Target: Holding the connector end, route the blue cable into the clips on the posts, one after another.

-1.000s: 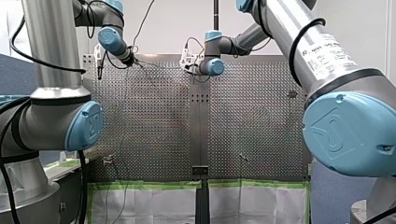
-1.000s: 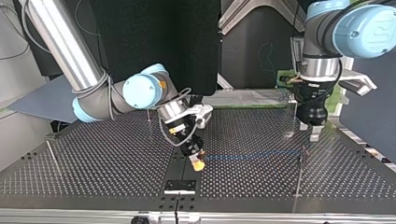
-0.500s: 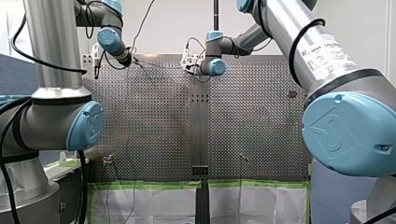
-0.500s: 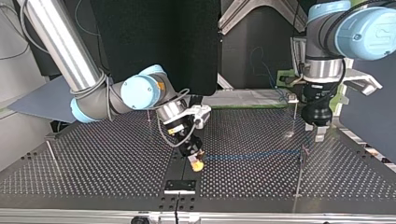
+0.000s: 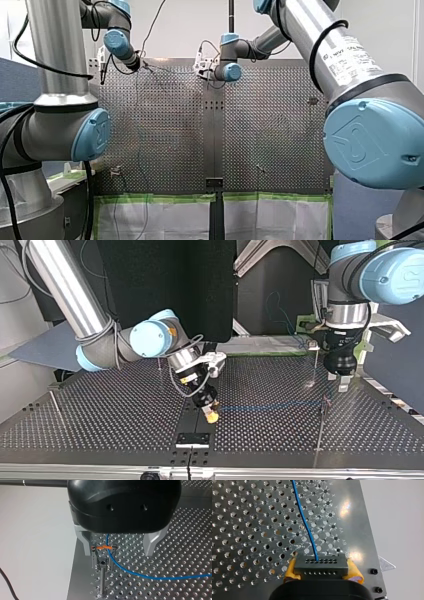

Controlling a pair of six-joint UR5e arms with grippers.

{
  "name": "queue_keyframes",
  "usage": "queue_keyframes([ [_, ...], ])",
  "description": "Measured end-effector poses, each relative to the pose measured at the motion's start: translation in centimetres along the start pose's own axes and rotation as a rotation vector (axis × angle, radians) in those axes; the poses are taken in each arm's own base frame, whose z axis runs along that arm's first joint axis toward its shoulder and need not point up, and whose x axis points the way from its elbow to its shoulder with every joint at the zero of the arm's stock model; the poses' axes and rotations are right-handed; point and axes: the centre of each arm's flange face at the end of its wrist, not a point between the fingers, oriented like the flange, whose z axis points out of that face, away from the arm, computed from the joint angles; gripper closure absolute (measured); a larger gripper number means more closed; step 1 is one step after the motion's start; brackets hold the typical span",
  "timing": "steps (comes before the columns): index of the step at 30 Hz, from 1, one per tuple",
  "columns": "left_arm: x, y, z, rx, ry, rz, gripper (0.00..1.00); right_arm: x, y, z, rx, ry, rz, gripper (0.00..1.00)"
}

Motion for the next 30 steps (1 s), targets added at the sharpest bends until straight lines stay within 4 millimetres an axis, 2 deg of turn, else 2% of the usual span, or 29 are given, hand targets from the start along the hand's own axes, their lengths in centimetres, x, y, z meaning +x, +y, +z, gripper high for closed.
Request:
queue_keyframes([
  [19, 0.0, -1.1, 0.0, 0.090, -0.006, 0.054, 0.00, 0.0, 0.1, 0.0, -0.001, 0.000, -0.002, 1.00],
  [26, 0.9, -2.1, 0.7, 0.159, 0.005, 0.052, 0.00, 0.0, 0.1, 0.0, -0.002, 0.001, -0.002, 1.00],
  [30, 0.4, -2.4, 0.3, 0.176, -0.011, 0.050, 0.00, 0.0, 0.2, 0.0, -0.002, 0.001, -0.002, 1.00],
])
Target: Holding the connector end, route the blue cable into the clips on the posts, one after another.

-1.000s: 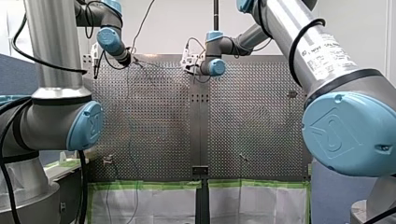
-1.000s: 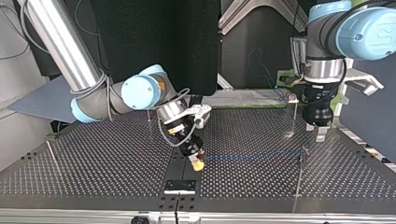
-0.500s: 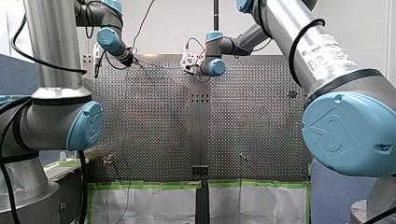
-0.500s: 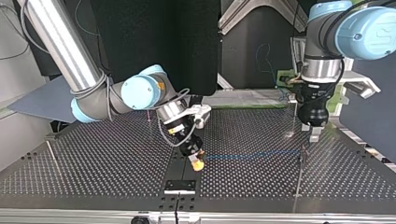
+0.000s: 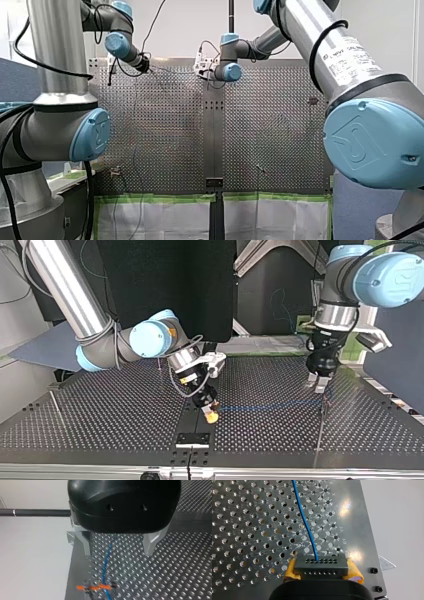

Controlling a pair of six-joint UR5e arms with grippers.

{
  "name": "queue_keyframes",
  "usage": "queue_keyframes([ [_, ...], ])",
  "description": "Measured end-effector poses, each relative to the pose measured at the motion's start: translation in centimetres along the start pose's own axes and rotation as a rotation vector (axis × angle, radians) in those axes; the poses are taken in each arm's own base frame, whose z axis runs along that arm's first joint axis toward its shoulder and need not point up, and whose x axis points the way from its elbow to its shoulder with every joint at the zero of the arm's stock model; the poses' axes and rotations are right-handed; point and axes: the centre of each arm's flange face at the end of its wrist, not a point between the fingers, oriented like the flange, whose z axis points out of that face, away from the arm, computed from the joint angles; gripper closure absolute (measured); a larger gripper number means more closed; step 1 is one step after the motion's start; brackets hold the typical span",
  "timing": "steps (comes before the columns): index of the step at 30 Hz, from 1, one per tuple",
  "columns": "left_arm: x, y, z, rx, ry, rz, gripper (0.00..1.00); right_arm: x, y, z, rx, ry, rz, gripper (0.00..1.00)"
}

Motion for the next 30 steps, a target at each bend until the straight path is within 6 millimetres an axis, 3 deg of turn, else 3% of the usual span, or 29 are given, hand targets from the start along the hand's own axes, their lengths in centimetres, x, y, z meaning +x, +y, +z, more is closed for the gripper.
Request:
queue_keyframes([
  [6, -0.7, -0.6, 0.0, 0.030, -0.040, -0.023, 0.00, 0.0, 0.0, 0.0, 0.001, 0.000, -0.001, 1.00],
  [14, -0.2, -1.2, 2.2, 0.054, -0.059, -0.055, 0.00, -0.1, 0.2, 0.0, -0.002, -0.001, -0.001, 1.00],
  [21, -1.5, -1.3, 2.3, 0.041, -0.104, -0.053, 0.00, -0.1, 0.4, 0.0, -0.004, -0.001, -0.002, 1.00],
  [30, -0.3, -1.6, 3.2, 0.041, -0.083, -0.041, 0.00, 0.0, 0.7, 0.0, -0.007, 0.000, 0.000, 1.00],
])
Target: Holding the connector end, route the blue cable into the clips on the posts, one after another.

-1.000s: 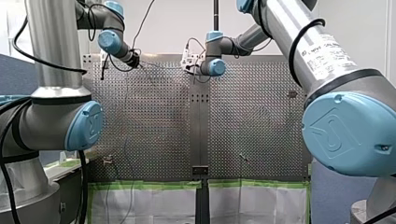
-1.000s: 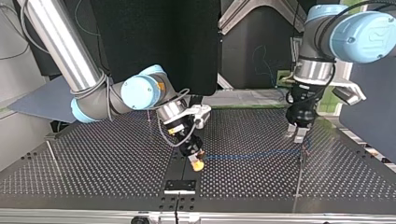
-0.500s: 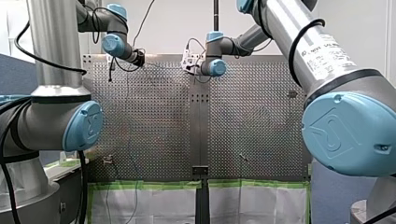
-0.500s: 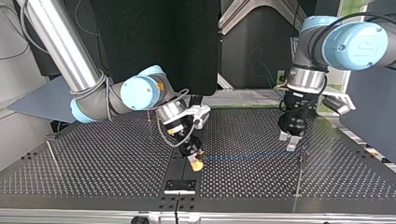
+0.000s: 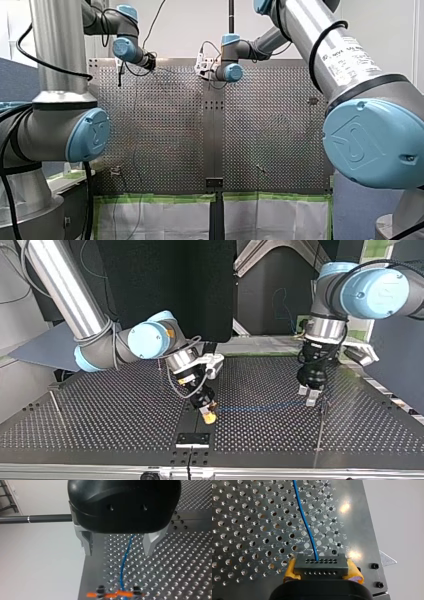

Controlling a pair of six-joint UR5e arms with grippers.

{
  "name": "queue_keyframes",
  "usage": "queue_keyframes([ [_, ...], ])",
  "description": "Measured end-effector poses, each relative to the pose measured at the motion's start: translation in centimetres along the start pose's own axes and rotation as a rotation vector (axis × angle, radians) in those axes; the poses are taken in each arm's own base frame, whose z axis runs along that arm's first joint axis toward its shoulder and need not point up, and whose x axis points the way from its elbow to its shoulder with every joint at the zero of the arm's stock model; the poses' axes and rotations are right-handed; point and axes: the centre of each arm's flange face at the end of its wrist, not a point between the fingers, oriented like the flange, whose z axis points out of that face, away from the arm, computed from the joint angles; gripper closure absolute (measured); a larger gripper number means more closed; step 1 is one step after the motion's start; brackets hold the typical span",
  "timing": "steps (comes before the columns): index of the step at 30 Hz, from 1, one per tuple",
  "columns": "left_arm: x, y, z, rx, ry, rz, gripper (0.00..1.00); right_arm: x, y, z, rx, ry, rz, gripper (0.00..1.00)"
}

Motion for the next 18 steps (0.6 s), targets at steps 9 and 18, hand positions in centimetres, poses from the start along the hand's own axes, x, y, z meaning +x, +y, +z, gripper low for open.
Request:
queue_keyframes([
  [9, 1.9, -1.3, 0.7, 0.029, 0.039, 0.021, 0.00, 0.0, 0.0, 0.0, 0.000, 0.001, 0.001, 1.00],
  [18, 2.1, -2.3, 1.8, 0.022, 0.028, 0.032, 0.00, -0.1, -0.4, 0.0, 0.008, -0.001, 0.003, 1.00],
])
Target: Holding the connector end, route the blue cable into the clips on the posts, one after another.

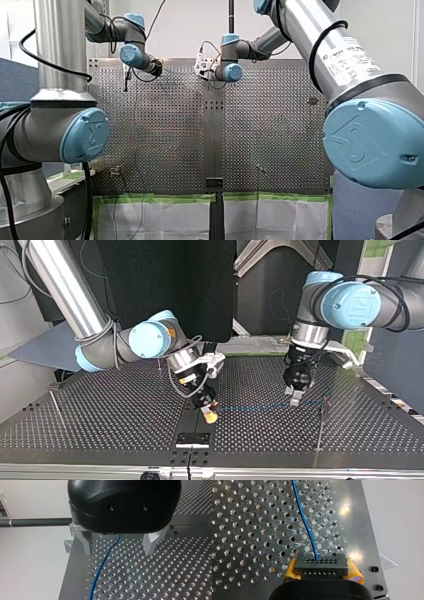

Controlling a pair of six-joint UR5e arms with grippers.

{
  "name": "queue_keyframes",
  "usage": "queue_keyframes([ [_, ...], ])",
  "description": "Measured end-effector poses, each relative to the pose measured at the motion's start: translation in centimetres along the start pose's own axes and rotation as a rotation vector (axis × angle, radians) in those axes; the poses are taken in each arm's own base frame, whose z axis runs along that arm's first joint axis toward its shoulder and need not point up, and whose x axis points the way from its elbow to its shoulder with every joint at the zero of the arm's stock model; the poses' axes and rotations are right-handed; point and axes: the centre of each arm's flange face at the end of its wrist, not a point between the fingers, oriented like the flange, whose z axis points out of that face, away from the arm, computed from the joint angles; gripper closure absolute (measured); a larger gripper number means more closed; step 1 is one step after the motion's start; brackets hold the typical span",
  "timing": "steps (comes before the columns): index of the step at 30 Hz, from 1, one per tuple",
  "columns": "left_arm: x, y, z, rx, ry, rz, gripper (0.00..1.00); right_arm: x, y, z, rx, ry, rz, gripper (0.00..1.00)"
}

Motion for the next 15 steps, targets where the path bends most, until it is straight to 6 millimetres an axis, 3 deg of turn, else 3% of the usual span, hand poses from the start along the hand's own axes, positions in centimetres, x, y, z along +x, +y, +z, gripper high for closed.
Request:
queue_keyframes([
  [15, 0.2, -0.7, 1.9, -0.086, -0.019, 0.076, 0.00, -0.1, -0.4, 0.0, 0.005, -0.001, 0.002, 1.00],
])
